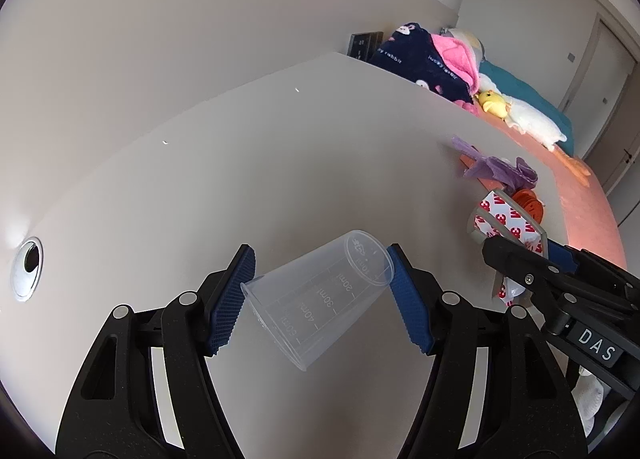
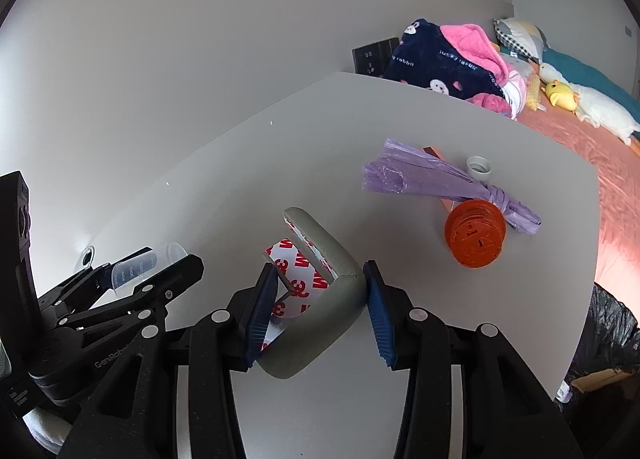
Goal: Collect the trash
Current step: 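Lift the cup and tape roll and carry them over the trash bin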
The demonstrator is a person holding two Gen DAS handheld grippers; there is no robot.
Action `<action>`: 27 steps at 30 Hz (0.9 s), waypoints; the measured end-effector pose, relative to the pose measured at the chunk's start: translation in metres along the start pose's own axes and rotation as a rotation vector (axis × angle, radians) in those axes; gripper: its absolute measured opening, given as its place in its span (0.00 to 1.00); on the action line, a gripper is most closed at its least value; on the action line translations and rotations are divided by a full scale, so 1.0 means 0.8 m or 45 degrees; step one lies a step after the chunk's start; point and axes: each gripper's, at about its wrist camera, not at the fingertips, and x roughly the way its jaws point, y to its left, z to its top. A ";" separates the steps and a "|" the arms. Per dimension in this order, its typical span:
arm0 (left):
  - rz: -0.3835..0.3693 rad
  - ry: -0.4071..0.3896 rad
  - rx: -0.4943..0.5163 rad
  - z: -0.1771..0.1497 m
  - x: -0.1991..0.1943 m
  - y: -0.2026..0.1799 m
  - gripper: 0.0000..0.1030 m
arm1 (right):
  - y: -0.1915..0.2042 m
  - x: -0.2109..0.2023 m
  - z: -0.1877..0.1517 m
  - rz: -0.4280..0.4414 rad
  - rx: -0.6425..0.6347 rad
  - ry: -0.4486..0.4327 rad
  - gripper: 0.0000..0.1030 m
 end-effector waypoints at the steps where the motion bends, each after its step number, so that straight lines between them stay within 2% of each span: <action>1: -0.002 -0.004 0.003 0.000 -0.002 -0.002 0.63 | 0.000 -0.003 0.000 0.001 0.000 -0.004 0.44; 27: -0.130 -0.065 0.127 -0.010 -0.047 -0.088 0.64 | -0.043 -0.111 -0.029 -0.026 0.083 -0.139 0.45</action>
